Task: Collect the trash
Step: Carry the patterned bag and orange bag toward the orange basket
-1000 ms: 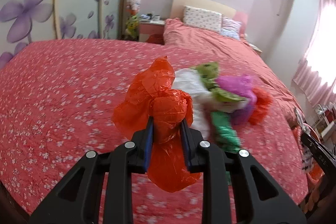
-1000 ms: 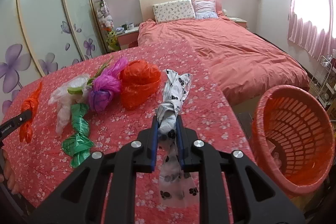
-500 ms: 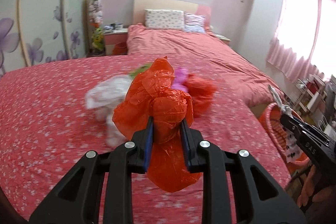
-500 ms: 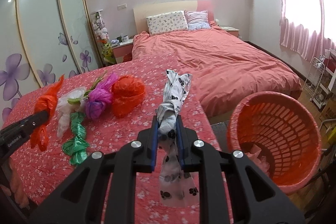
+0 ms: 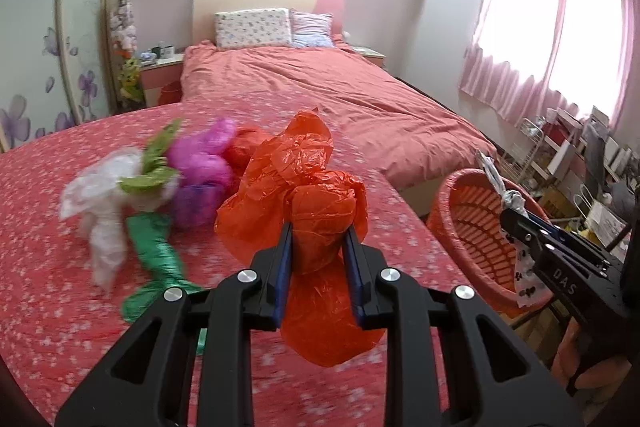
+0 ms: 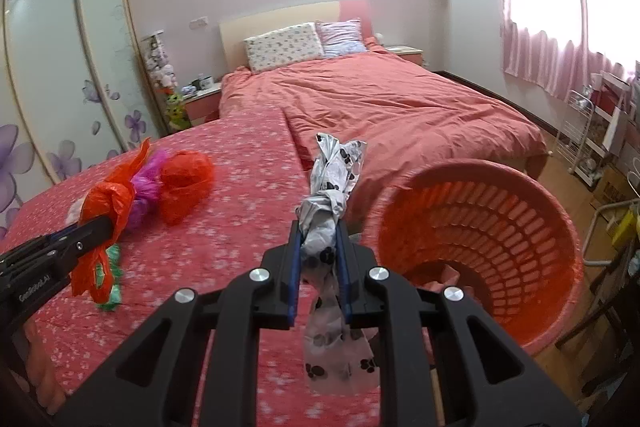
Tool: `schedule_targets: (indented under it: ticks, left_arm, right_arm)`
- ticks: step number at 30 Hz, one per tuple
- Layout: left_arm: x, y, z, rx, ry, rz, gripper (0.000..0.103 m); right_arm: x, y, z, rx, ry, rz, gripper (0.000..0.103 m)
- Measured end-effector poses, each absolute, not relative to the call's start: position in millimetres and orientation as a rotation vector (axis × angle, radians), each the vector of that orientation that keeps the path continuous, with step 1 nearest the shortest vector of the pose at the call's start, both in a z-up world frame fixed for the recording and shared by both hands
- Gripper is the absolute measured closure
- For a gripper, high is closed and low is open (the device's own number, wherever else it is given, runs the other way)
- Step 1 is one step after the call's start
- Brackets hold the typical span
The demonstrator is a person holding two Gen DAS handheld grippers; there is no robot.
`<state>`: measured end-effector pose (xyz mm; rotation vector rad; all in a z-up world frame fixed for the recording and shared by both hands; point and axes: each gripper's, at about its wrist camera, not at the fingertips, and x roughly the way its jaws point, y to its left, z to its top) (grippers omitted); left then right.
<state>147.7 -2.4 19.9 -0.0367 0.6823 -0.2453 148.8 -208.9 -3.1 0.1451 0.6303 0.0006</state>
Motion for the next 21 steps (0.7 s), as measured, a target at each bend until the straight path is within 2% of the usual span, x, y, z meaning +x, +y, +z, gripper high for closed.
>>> schedule_targets:
  ticks: [21]
  left_arm:
    - [160.6, -108.2, -4.1, 0.029, 0.747, -0.446, 0.078]
  right_arm:
    - [146.3, -300.8, -38.4, 0.229, 0.663, -0.175, 0.086]
